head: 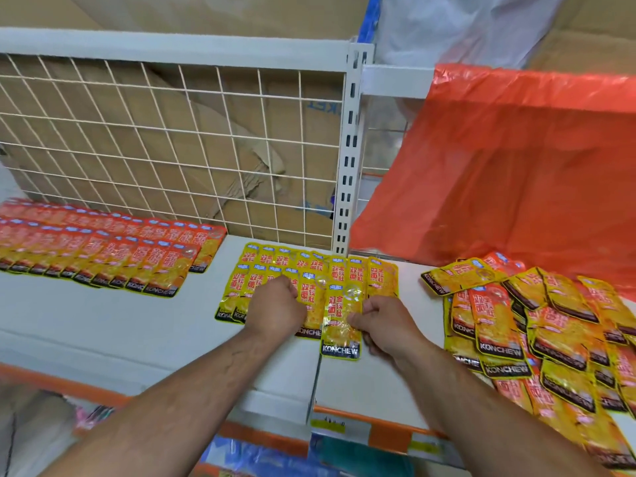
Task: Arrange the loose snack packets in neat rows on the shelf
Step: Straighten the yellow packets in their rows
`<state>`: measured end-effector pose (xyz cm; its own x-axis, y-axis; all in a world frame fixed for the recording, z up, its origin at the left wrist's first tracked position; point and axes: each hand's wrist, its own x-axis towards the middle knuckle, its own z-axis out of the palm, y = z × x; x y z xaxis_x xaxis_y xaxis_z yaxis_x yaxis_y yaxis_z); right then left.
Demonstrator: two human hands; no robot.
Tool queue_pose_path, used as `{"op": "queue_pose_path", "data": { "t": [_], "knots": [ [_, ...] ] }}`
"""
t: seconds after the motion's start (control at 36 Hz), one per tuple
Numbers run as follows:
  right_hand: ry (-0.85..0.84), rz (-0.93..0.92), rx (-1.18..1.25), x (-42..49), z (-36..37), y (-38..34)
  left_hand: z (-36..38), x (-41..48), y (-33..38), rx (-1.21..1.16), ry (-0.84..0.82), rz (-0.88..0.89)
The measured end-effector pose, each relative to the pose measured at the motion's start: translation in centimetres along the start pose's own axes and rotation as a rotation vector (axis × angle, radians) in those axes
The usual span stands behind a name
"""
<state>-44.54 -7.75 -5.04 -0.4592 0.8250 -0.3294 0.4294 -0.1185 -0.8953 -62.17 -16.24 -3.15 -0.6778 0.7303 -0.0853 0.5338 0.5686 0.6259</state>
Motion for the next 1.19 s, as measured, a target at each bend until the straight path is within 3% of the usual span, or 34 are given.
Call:
{"op": "queue_pose_path", "data": {
  "t": [0.47, 0.81, 1.19],
  "knots": [
    [0.095, 0.046, 0.023, -0.2, 1.8, -2.9, -1.2, -0.8, -1.7, 0.067, 0.006, 0.271],
    [0.319, 0.050, -0.446, -0.1, 3.2, -4.1, -1.8, -0.3, -3.2, 0.110, 0.016, 0.362],
    [0.398, -0.012, -0.594, -0.1, 4.0, -3.4, -2.2, -0.5, -2.9, 0.213, 0.018, 0.442]
  ]
}}
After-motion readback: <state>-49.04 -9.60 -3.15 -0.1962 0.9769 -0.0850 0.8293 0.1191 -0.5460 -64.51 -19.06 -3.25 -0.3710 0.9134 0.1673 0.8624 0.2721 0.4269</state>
